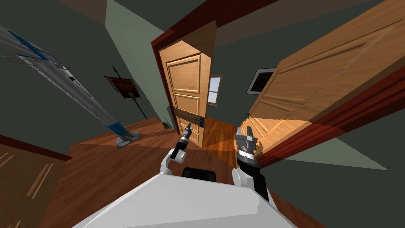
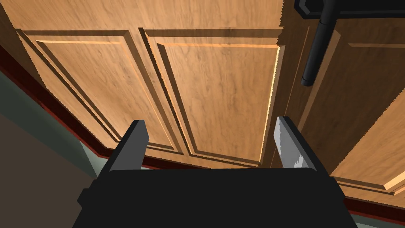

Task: Push the door open

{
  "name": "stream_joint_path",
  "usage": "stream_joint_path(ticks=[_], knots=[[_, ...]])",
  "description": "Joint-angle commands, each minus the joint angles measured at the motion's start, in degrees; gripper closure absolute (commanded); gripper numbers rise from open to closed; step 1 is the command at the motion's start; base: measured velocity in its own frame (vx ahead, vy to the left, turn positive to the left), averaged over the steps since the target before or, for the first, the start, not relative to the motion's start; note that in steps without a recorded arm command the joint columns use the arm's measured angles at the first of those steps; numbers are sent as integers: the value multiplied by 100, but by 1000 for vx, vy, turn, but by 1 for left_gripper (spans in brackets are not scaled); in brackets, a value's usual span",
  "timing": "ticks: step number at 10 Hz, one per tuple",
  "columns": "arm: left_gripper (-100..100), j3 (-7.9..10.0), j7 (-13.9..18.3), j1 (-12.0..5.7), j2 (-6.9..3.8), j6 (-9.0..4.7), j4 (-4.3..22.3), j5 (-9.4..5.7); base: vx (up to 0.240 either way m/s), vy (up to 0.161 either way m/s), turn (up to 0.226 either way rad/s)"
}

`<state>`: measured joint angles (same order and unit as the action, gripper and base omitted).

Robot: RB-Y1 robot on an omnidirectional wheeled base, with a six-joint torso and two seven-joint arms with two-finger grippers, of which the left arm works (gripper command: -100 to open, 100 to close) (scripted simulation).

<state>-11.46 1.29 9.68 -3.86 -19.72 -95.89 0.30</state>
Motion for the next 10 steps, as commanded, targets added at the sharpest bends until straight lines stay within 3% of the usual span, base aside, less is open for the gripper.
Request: stream_joint_path(ticks=[1, 10], knots=[[-100, -66, 39, -127, -15, 67, 253, -1, 72, 107, -106], [-100, -372, 191, -709, -24, 331, 1451, -5, 72, 98, -74]])
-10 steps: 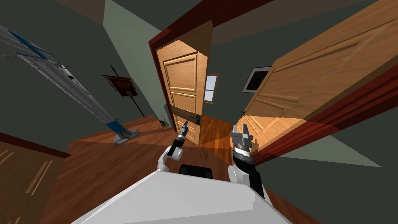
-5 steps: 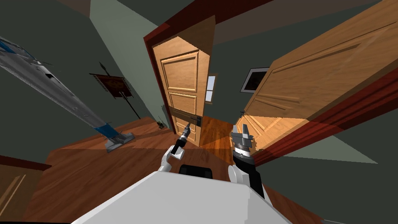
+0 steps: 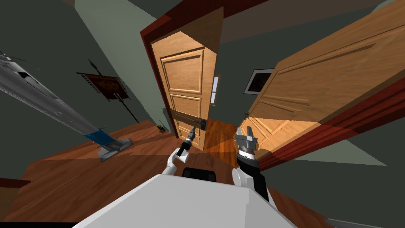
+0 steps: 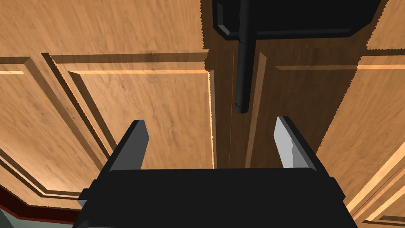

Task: Push the door open

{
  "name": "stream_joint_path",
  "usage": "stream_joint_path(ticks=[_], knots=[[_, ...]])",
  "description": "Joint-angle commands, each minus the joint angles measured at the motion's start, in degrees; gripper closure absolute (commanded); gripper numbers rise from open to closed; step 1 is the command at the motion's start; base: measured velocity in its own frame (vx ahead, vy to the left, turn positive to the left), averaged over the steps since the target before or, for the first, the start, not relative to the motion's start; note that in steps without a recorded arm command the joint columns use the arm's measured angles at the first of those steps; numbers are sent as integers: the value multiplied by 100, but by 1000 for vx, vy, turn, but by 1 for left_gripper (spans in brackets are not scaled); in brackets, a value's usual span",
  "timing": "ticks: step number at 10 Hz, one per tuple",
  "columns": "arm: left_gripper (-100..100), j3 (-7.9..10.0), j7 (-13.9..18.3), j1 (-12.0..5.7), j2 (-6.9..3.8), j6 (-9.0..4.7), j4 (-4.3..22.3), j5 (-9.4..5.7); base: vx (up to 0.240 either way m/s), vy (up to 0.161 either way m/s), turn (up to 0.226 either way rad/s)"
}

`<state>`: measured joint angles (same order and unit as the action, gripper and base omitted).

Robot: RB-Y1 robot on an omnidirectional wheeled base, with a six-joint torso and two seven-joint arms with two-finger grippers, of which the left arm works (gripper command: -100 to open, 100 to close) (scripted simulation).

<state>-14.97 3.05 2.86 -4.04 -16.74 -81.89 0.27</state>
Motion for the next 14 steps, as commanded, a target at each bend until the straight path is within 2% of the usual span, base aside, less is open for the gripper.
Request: stream_joint_path(ticks=[1, 2, 4, 5, 8, 13, 14], knots=[[-100, -69, 38, -119, 1, 75, 238, -3, 73, 117, -104], [-100, -108, 58, -193, 9, 108, 391, -3, 114, 128, -93], [-100, -140, 74, -254, 17, 136, 516, -4, 89, 102, -42], [-100, -128, 70, -236, 10, 135, 466, -5, 31, 36, -9], [-100, -68, 63, -306, 9, 85, 610, -12, 161, -50, -26], [-100, 38, 44, -416, 102, -2, 835, -24, 200, -49, -27], [-100, 25, 44, -401, 89, 11, 806, -21, 86, -16, 0]])
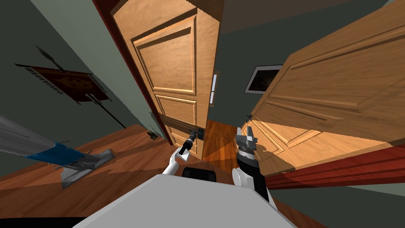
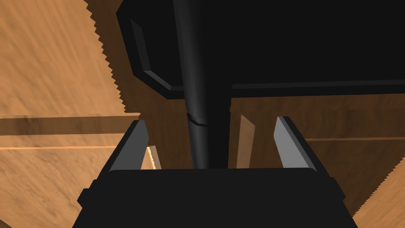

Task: Push the door open

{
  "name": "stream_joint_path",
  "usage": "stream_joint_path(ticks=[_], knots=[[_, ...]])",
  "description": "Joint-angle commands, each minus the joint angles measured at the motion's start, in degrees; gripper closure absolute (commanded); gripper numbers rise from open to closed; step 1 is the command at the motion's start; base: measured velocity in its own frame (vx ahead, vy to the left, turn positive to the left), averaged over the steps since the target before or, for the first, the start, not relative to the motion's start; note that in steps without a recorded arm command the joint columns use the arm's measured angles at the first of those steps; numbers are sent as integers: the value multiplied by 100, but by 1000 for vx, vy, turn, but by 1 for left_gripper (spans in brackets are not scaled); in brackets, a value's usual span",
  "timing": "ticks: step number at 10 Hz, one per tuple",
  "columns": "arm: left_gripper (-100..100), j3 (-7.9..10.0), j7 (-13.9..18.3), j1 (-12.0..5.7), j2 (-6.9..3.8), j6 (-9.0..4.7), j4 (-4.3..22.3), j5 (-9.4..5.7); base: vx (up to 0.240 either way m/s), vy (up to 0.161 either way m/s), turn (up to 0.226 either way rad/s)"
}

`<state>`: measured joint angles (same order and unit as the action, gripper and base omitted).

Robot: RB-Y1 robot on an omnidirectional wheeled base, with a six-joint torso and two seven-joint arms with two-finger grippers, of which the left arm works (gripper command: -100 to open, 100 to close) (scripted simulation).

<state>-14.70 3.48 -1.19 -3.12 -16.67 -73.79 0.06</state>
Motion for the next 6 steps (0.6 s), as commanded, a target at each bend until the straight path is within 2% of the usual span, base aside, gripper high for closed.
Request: stream_joint_path(ticks=[1, 6], knots=[[100, -2, 1, 4, -3, 4, -5, 0, -11, 3, 3], [100, -2, 1, 4, -3, 4, -5, 0, -7, 2, -4]])
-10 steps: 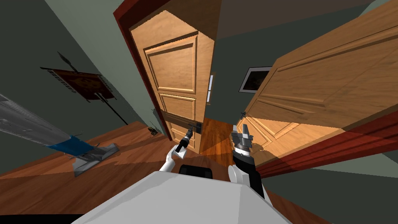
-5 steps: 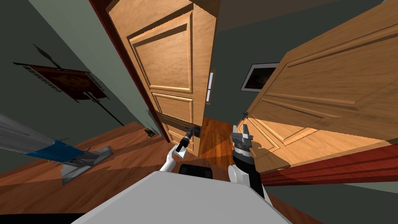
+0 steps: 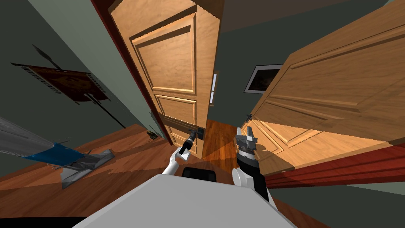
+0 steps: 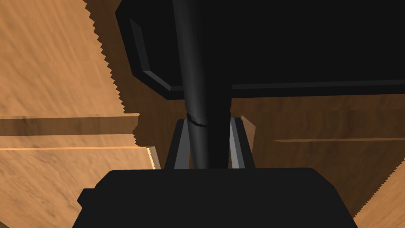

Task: Push the door open

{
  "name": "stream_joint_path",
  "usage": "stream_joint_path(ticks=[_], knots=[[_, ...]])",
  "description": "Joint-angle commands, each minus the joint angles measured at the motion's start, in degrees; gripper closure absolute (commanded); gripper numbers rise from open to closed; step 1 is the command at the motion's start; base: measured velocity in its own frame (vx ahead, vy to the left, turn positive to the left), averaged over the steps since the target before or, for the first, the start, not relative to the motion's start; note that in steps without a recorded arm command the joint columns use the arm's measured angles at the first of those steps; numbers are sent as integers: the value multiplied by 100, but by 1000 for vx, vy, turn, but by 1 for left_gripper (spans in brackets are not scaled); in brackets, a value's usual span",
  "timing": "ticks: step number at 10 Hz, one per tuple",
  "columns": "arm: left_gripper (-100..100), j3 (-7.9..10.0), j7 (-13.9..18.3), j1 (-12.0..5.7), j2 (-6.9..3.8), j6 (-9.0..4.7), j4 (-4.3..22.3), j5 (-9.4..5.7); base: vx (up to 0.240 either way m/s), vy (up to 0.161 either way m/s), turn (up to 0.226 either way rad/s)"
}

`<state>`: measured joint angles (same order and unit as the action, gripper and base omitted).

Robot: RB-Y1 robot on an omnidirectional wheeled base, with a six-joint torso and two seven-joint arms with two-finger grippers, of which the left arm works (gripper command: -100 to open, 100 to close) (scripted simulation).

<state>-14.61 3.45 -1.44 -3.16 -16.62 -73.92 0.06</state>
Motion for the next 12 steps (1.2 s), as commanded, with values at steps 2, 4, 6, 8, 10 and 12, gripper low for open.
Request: stream_joint_path(ticks=[2, 4, 6, 8, 10, 12], knots=[[100, 104, -23, -12, -33, 5, 17, -9, 115, -56, 35], [100, 191, -42, -22, -54, 10, 31, -17, 154, -73, 41], [100, 300, -66, -35, -73, 15, 49, -26, 181, -110, 58], [100, 424, -93, -49, -89, 21, 70, -37, 150, -102, 45], [100, 562, -123, -65, -98, 28, 92, -49, 154, -120, 61], [100, 708, -156, -82, -100, 36, 116, -62, 119, -107, 69]])
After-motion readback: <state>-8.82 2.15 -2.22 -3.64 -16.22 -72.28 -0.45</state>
